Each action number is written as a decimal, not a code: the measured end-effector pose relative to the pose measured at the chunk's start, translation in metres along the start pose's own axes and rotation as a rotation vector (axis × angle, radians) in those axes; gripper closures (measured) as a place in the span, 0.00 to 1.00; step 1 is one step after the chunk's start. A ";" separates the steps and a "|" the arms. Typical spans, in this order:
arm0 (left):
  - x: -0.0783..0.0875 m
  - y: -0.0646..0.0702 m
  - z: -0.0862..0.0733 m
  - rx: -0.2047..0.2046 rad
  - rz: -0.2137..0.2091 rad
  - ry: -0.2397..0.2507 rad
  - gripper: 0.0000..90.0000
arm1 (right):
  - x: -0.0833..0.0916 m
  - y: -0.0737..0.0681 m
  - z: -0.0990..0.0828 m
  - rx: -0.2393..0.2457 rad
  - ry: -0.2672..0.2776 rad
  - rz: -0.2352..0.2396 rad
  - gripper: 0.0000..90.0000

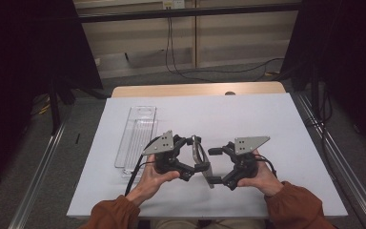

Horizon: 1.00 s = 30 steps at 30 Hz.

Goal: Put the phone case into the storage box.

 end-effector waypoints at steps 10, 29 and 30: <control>0.006 -0.008 0.003 0.017 0.050 0.018 0.14 | 0.005 0.003 0.003 -0.002 0.017 -0.043 0.01; 0.024 -0.025 0.004 0.061 0.193 0.008 0.14 | 0.034 0.028 0.000 -0.052 0.063 -0.314 0.01; 0.025 -0.025 0.005 0.069 0.203 0.012 0.14 | 0.035 0.029 -0.001 -0.057 0.068 -0.323 0.01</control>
Point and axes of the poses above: each handheld gripper's, and its own axes: x roughly backward along the jaws, z roughly out of its top, y roughly to its right, the point moved 9 cm from there along -x, roughly forward along the jaws, and after that the axes turned 2 degrees about -x, right-handed, at the moved point
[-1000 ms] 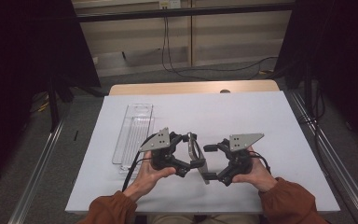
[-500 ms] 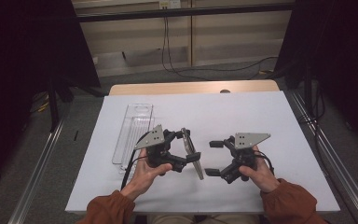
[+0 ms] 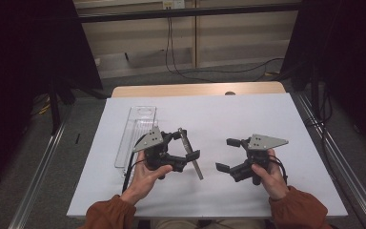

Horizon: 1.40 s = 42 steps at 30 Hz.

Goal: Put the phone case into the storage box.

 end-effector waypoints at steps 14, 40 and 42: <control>0.012 -0.010 0.002 0.009 0.098 -0.024 0.14 | 0.032 0.016 -0.011 0.006 0.035 -0.231 0.01; 0.035 -0.035 0.015 0.061 0.267 0.009 0.14 | 0.098 0.039 -0.030 -0.035 0.094 -0.511 0.01; 0.037 -0.038 0.017 0.064 0.281 0.010 0.14 | 0.104 0.039 -0.032 -0.035 0.097 -0.525 0.01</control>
Point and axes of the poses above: each handheld gripper's, and its own axes: x roughly backward along the jaws, z roughly out of its top, y roughly to its right, the point moved 9 cm from there along -x, roughly forward along the jaws, and after that the axes turned 2 degrees about -x, right-handed, at the moved point
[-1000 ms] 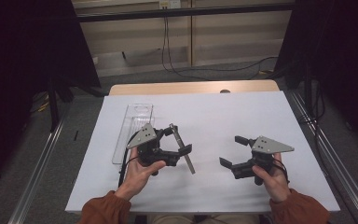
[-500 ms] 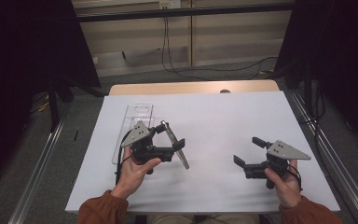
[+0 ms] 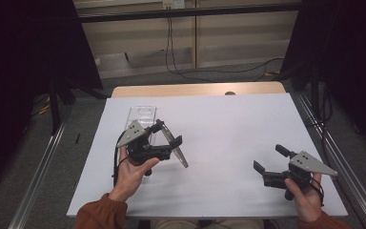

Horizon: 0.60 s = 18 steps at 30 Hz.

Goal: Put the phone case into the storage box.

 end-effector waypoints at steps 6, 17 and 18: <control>0.002 -0.005 0.004 0.012 0.026 0.002 0.14 | 0.010 0.008 -0.006 -0.009 -0.006 -0.021 0.01; 0.013 -0.015 0.022 0.003 0.076 0.026 0.14 | 0.016 0.009 -0.006 -0.005 0.008 -0.012 0.00; 0.014 -0.016 0.025 0.004 0.078 0.031 0.14 | 0.016 0.009 -0.006 -0.005 0.007 -0.010 0.00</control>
Point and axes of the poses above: each handheld gripper's, and its own axes: x roughly backward along the jaws, z roughly out of its top, y roughly to its right, the point moved 9 cm from there along -x, roughly forward along the jaws, and after that the axes turned 2 degrees about -x, right-handed, at the moved point
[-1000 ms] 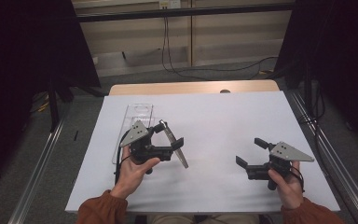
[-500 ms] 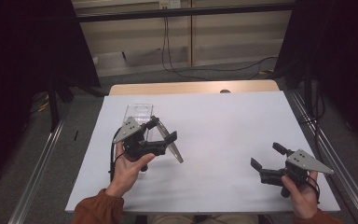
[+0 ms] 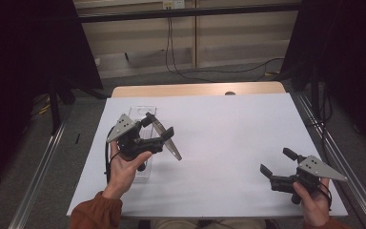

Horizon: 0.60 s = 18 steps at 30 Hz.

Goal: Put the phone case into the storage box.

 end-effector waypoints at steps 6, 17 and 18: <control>0.001 -0.007 0.009 -0.021 0.024 -0.005 0.14 | 0.000 0.001 0.001 0.013 0.005 0.002 0.00; 0.009 -0.039 0.037 -0.042 0.144 0.008 0.14 | -0.002 0.001 -0.001 0.006 0.003 0.010 0.00; 0.010 -0.042 0.039 -0.043 0.149 0.010 0.14 | -0.002 0.001 -0.001 0.008 0.003 0.012 0.00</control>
Point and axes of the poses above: each handheld gripper's, and its own axes: x roughly backward along the jaws, z roughly out of its top, y roughly to its right, the point moved 9 cm from there along -x, roughly forward along the jaws, and after that the axes turned 2 degrees about -x, right-handed, at the moved point
